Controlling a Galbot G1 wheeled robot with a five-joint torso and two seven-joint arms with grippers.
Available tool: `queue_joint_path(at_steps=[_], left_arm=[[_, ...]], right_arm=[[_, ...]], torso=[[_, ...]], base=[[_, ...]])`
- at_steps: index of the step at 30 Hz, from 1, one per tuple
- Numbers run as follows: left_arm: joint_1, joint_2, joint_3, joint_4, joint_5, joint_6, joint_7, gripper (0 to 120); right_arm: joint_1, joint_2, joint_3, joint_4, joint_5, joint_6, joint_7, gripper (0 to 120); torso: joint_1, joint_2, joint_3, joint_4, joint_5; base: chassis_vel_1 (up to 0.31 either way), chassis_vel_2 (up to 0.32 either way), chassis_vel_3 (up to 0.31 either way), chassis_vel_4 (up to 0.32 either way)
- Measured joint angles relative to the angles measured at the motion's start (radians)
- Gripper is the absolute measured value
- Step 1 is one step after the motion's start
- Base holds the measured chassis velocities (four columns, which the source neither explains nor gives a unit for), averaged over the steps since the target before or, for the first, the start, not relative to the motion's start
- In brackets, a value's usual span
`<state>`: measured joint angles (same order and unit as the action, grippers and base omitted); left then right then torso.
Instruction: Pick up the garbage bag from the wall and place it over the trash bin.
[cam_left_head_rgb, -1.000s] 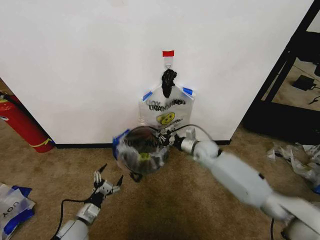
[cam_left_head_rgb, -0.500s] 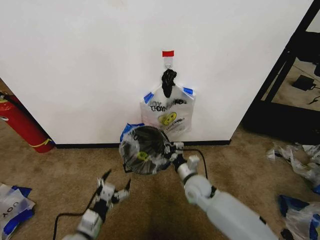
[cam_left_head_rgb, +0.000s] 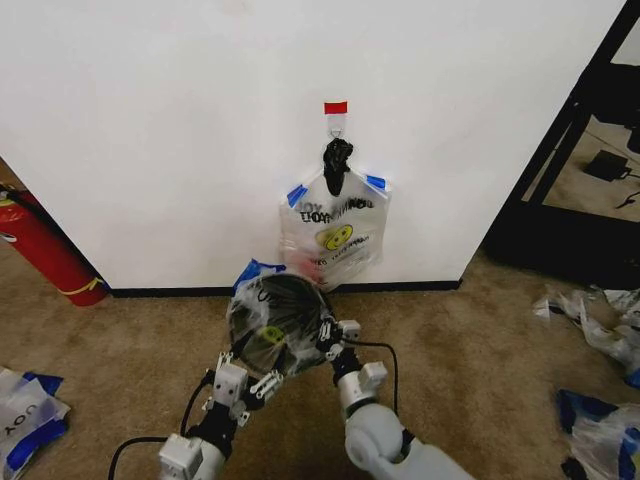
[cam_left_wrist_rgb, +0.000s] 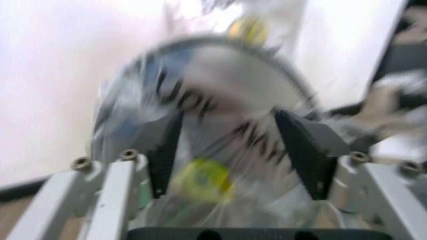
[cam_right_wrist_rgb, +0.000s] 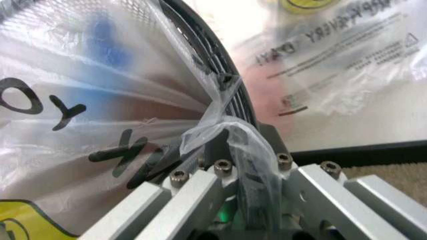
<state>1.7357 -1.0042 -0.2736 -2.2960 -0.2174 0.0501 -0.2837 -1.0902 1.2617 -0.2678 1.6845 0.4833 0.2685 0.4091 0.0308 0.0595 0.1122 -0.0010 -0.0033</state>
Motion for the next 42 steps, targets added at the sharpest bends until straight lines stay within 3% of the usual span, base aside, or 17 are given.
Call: queue_joint_path(at_steps=[4, 7, 8, 12, 14, 16, 18, 22, 29, 36, 42], left_arm=[[-0.027, -0.038, 0.008, 0.055, 0.009, 0.056, -0.036, 35], [-0.029, -0.064, 0.010, 0.068, 0.005, 0.094, -0.064, 25], [-0.029, -0.064, 0.010, 0.068, 0.005, 0.094, -0.064, 25], [-0.052, -0.069, 0.013, 0.074, -0.027, 0.137, -0.085, 7], [-0.069, -0.054, 0.018, 0.066, -0.061, 0.157, -0.087, 0], [-0.071, -0.052, 0.019, 0.062, -0.066, 0.159, -0.087, 0], [-0.072, -0.062, 0.026, 0.047, -0.070, 0.171, -0.086, 0], [-0.072, -0.107, 0.033, 0.045, -0.057, 0.179, -0.085, 0], [-0.115, -0.259, 0.065, 0.095, -0.010, 0.212, -0.105, 0], [-0.173, -0.275, 0.061, 0.165, 0.043, 0.241, -0.133, 0], [-0.235, -0.243, 0.059, 0.241, 0.050, 0.255, -0.146, 0]], right_arm=[[0.008, -0.005, -0.012, -0.006, -0.017, 0.011, -0.005, 0], [0.034, -0.018, -0.034, -0.009, -0.020, 0.011, -0.018, 0], [0.034, -0.018, -0.034, -0.009, -0.020, 0.011, -0.018, 0], [0.068, -0.053, -0.064, 0.001, -0.025, 0.005, -0.037, 0], [0.098, -0.102, -0.077, 0.025, -0.010, -0.019, -0.068, 0], [0.108, -0.116, -0.080, 0.029, -0.007, -0.023, -0.082, 0], [0.156, -0.189, -0.102, 0.051, 0.012, -0.035, -0.143, 0], [0.189, -0.246, -0.135, 0.099, 0.052, -0.060, -0.118, 0], [0.187, -0.292, -0.185, 0.183, 0.052, -0.080, -0.011, 0], [0.160, -0.303, -0.193, 0.212, 0.016, -0.079, -0.008, 0], [0.133, -0.315, -0.180, 0.220, -0.033, -0.063, -0.030, 0]], torso=[[0.000, 0.000, 0.000, -0.0013, -0.0004], [0.000, 0.000, 0.000, -0.0003, -0.0003], [0.000, 0.000, 0.000, -0.0003, -0.0003], [0.000, 0.000, 0.000, -0.0005, -0.0002], [0.000, 0.000, 0.000, -0.0008, -0.0002], [0.000, 0.000, 0.000, -0.0008, -0.0002], [0.000, 0.000, 0.000, -0.0007, 0.0000], [0.000, 0.000, 0.000, -0.0005, -0.0001], [0.000, 0.000, 0.000, -0.0006, -0.0001], [0.000, 0.000, 0.000, -0.0006, -0.0001], [0.000, 0.000, 0.000, -0.0007, -0.0003]], base=[[0.000, 0.000, 0.000, 0.000], [0.000, 0.000, 0.000, 0.000], [0.000, 0.000, 0.000, 0.000], [0.000, 0.000, 0.000, 0.000], [0.000, 0.000, 0.000, 0.000], [0.000, 0.000, 0.000, 0.000], [0.000, 0.000, 0.000, 0.000], [0.000, 0.000, 0.000, 0.000], [0.000, 0.000, 0.000, 0.000], [0.000, 0.000, 0.000, 0.000], [0.000, 0.000, 0.000, 0.000]])
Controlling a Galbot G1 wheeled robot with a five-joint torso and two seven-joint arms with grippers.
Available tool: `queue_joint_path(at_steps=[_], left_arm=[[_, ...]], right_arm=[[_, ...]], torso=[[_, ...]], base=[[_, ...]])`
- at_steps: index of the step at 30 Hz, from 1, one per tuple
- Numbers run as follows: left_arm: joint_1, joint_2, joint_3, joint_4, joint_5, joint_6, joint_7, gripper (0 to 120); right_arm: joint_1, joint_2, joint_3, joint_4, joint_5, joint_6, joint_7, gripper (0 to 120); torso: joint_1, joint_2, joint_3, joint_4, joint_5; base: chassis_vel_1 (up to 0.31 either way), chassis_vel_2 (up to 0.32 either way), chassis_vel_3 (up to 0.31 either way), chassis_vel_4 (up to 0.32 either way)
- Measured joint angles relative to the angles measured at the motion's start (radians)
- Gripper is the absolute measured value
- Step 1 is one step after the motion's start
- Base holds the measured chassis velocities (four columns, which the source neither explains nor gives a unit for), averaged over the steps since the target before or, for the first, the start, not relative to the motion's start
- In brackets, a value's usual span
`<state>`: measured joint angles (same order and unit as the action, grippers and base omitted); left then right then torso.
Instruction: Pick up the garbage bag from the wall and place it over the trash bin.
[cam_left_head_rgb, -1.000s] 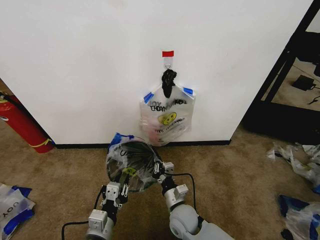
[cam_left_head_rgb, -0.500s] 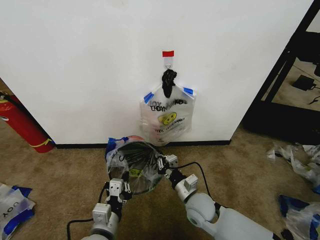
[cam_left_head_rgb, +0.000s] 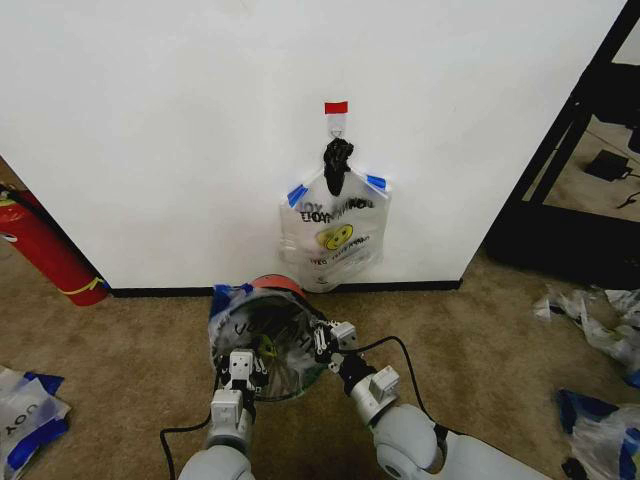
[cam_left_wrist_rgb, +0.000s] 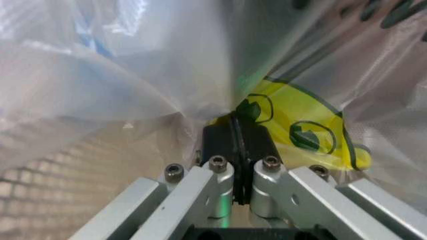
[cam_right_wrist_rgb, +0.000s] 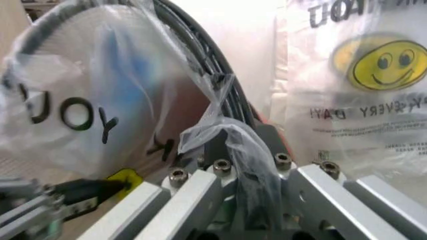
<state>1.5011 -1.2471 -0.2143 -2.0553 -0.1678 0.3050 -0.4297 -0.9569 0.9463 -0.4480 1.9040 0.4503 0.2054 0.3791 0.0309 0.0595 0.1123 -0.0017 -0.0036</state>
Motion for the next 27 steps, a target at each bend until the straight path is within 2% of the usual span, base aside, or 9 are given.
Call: queue_joint_path(at_steps=[7, 11, 14, 18, 27], left_arm=[[-0.063, 0.028, 0.021, 0.041, -0.011, 0.003, -0.002, 0], [-0.088, 0.028, 0.035, 0.062, -0.015, 0.003, -0.005, 0], [-0.110, 0.024, 0.056, 0.079, -0.020, 0.003, -0.006, 0], [-0.134, 0.027, 0.071, 0.100, -0.027, 0.003, -0.009, 0], [-0.250, 0.042, 0.138, 0.222, -0.064, 0.005, -0.032, 0]], right_arm=[[-0.014, 0.011, 0.001, 0.001, -0.007, 0.022, -0.043, 0], [-0.019, 0.030, -0.002, -0.017, -0.006, 0.030, -0.067, 0], [-0.018, 0.053, -0.001, -0.059, -0.006, 0.048, -0.084, 0], [-0.014, 0.067, -0.007, -0.079, -0.007, 0.059, -0.094, 0], [-0.014, 0.068, -0.036, -0.076, 0.030, 0.074, -0.158, 0]], torso=[[0.000, 0.000, 0.000, -0.0004, -0.0005], [0.000, 0.000, 0.000, 0.0007, 0.0005], [0.000, 0.000, 0.000, -0.0001, 0.0001], [0.000, 0.000, 0.000, 0.0001, 0.0001], [0.000, 0.000, 0.000, 0.0001, -0.0001]], base=[[0.000, 0.000, 0.000, 0.000], [0.000, 0.000, 0.000, 0.000], [0.000, 0.000, 0.000, 0.000], [0.000, 0.000, 0.000, 0.000], [0.000, 0.000, 0.000, 0.000]])
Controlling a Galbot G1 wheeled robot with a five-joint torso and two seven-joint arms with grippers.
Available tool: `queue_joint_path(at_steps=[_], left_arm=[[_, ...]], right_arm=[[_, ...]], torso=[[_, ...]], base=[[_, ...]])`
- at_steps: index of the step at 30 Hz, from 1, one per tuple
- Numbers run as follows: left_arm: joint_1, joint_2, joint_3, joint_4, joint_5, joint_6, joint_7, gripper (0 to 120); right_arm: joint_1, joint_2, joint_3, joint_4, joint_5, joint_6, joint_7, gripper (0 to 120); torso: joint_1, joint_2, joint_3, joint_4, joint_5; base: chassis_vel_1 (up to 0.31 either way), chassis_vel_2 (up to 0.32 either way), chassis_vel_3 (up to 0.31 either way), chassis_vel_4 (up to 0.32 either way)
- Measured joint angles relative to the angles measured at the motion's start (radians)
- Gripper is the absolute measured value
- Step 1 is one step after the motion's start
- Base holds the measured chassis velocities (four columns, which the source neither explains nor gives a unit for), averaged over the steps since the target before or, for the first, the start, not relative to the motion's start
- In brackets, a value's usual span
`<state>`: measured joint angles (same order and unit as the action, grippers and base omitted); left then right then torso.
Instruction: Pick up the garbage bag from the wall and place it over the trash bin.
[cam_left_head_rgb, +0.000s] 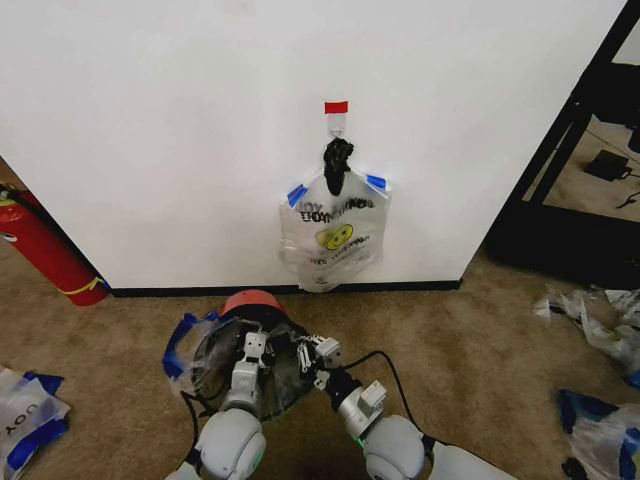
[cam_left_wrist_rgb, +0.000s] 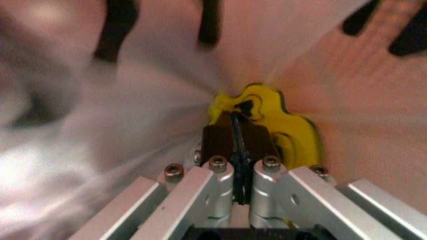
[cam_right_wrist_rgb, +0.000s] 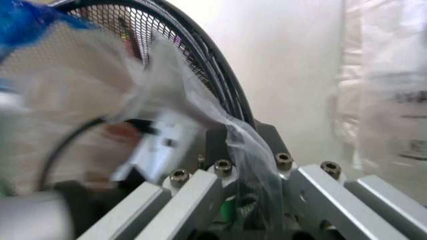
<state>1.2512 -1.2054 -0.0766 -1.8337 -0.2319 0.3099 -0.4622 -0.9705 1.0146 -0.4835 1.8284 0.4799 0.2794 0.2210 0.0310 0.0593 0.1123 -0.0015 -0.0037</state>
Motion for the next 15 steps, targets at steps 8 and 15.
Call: queue_joint_path(at_steps=[8, 15], left_arm=[[-0.027, 0.027, 0.012, 0.012, -0.019, 0.006, -0.004, 0], [0.058, 0.062, -0.015, -0.080, -0.015, 0.002, -0.002, 0]], right_arm=[[-0.002, 0.001, 0.008, -0.009, 0.015, 0.004, -0.015, 0], [0.022, 0.052, 0.051, -0.102, 0.022, 0.023, 0.024, 0]], torso=[[0.000, 0.000, 0.000, -0.0001, 0.0000], [0.000, 0.000, 0.000, -0.0001, 0.0001]], base=[[0.000, 0.000, 0.000, 0.000], [0.000, 0.000, 0.000, 0.000]])
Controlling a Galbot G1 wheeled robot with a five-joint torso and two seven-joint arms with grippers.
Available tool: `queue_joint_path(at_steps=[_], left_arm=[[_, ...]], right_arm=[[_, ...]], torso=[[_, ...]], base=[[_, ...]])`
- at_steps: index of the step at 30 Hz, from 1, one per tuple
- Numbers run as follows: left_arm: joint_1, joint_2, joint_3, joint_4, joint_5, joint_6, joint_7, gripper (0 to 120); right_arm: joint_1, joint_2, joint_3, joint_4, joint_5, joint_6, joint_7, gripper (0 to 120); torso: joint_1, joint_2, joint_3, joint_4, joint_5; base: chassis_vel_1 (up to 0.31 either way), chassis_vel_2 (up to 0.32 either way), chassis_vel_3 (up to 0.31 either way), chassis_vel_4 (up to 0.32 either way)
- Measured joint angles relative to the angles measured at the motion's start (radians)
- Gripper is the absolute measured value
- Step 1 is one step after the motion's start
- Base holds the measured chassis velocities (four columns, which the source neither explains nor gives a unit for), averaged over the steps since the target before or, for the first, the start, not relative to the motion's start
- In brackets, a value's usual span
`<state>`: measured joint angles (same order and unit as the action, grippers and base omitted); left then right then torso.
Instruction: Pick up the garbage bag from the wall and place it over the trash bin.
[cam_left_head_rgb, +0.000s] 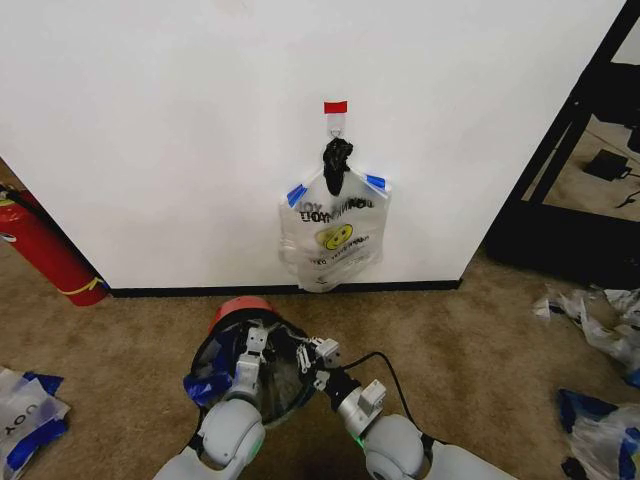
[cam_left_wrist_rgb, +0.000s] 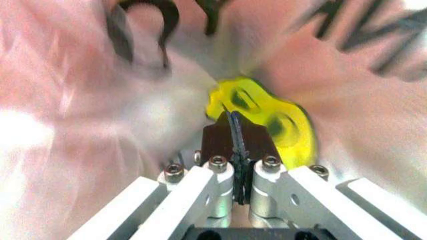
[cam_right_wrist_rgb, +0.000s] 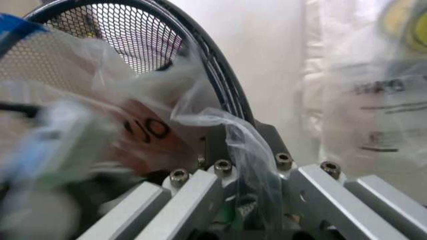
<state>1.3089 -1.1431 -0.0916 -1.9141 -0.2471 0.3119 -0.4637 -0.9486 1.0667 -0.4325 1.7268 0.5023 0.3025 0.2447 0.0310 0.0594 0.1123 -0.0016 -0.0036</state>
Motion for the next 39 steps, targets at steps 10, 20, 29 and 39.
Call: queue_joint_path(at_steps=[10, 20, 29, 39], left_arm=[[0.191, 0.071, -0.058, -0.201, 0.035, -0.008, 0.060, 0], [0.390, 0.156, -0.157, -0.357, 0.280, -0.123, 0.120, 8], [0.520, 0.188, -0.269, -0.411, 0.387, -0.143, 0.131, 39], [0.506, 0.206, -0.324, -0.375, 0.399, -0.144, 0.140, 79]], right_arm=[[0.026, 0.064, 0.018, -0.072, 0.076, 0.007, -0.005, 0], [0.003, 0.054, 0.048, -0.071, 0.090, 0.011, -0.017, 0], [-0.009, 0.049, 0.079, -0.064, 0.107, 0.016, 0.010, 0], [-0.018, 0.037, 0.087, -0.040, 0.107, 0.018, 0.020, 0]], torso=[[0.000, 0.000, 0.000, 0.0000, -0.0002], [0.000, 0.000, 0.000, -0.0002, -0.0001], [0.000, 0.000, 0.000, 0.0000, -0.0001], [0.000, 0.000, 0.000, 0.0000, -0.0001]], base=[[0.000, 0.000, 0.000, 0.000], [0.000, 0.000, 0.000, 0.000], [0.000, 0.000, 0.000, 0.000], [0.000, 0.000, 0.000, 0.000]])
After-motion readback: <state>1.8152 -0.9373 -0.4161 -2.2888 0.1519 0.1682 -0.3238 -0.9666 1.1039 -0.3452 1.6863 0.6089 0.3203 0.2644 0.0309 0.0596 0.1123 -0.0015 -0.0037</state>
